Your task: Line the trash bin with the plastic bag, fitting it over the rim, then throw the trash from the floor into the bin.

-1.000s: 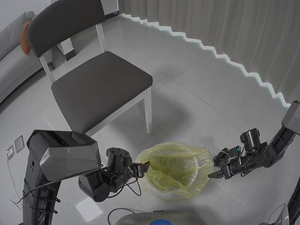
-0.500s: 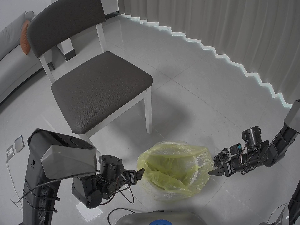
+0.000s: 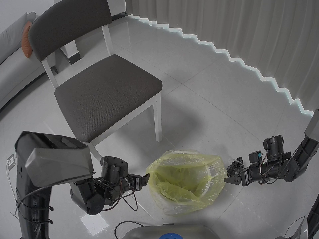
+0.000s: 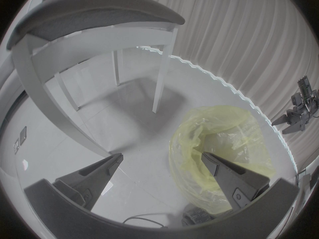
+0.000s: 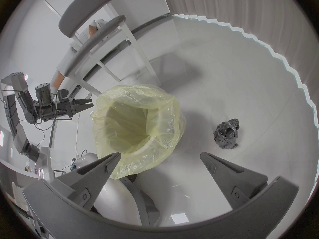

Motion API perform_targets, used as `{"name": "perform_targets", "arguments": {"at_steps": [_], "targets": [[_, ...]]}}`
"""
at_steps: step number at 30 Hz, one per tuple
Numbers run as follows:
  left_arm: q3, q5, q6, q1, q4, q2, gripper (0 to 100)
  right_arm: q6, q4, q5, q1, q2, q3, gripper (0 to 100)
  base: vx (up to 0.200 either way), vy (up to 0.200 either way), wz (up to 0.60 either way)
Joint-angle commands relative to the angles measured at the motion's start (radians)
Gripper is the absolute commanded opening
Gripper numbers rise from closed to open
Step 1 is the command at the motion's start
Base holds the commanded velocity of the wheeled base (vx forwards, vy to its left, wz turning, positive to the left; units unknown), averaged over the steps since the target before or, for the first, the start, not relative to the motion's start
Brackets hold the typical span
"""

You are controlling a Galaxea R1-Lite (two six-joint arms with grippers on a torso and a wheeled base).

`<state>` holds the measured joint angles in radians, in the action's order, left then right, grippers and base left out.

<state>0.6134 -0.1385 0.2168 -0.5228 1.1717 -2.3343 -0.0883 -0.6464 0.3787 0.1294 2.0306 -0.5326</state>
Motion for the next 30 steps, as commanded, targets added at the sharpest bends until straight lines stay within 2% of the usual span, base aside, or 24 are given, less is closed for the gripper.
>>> {"name": "perform_targets", "arguments": {"at_steps": [1,6,11,16,20,30], "targets": [[0.098,-0.001,-0.030,-0.054,-0.170,0.197,100,-0.001,-0.101,0.017,-0.010,-0.009,0.054,100,0.000,0.000,0.00],[0.304,-0.004,-0.042,-0.108,-0.388,0.194,100,-0.001,-0.102,0.017,-0.019,-0.017,0.046,100,0.000,0.000,0.00],[0.434,-0.003,-0.165,-0.132,-0.530,0.130,100,-0.002,-0.099,0.017,-0.020,-0.024,0.052,100,0.000,0.000,0.00],[0.508,-0.003,-0.298,-0.134,-0.550,0.030,100,-0.008,-0.098,0.017,-0.019,-0.018,0.054,100,0.000,0.000,0.00],[0.529,-0.004,-0.359,-0.135,-0.552,-0.014,100,-0.008,-0.098,0.017,-0.020,-0.021,0.051,100,0.000,0.000,0.00],[0.554,-0.021,-0.376,-0.149,-0.557,-0.053,100,-0.010,-0.096,0.017,-0.022,-0.018,0.037,100,0.000,0.000,0.00]]}}
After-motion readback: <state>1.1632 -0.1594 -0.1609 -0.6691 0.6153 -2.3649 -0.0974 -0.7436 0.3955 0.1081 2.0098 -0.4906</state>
